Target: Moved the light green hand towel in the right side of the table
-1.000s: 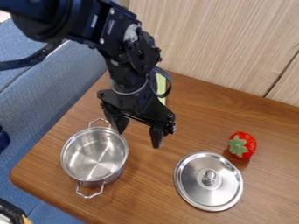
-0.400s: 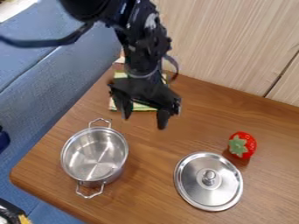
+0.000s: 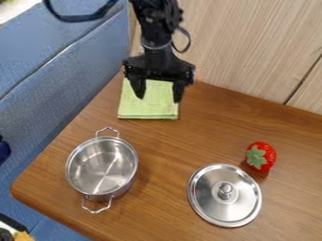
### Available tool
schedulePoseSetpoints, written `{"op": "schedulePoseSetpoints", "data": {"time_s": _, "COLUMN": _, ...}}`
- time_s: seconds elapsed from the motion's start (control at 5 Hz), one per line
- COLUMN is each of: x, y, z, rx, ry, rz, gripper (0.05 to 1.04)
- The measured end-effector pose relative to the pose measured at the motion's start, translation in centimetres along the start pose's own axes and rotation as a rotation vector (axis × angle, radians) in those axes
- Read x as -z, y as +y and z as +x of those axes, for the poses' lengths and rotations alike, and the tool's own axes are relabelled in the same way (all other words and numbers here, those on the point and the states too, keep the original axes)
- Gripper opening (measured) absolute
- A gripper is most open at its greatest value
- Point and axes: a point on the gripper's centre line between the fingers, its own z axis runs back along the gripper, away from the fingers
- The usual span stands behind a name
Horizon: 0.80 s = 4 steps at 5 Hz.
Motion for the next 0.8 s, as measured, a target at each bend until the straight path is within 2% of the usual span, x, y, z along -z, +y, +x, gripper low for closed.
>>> {"op": "schedulePoseSetpoints", "data": {"time_s": 0.4, "x": 3.5, "y": 2.7, "z": 4.4, "rx": -0.122, "ry": 0.032, "rz": 0.042, "gripper": 1.001}}
{"op": "schedulePoseSetpoints", "data": {"time_s": 0.6, "x": 5.0, "y": 3.5, "z": 5.1, "rx": -0.148, "ry": 0.049, "rz": 0.054, "gripper": 1.001}}
{"op": "schedulePoseSetpoints", "data": {"time_s": 0.8, "x": 6.6, "y": 3.7, "z": 4.6, "rx": -0.142, "ry": 0.087, "rz": 0.069, "gripper": 1.001}}
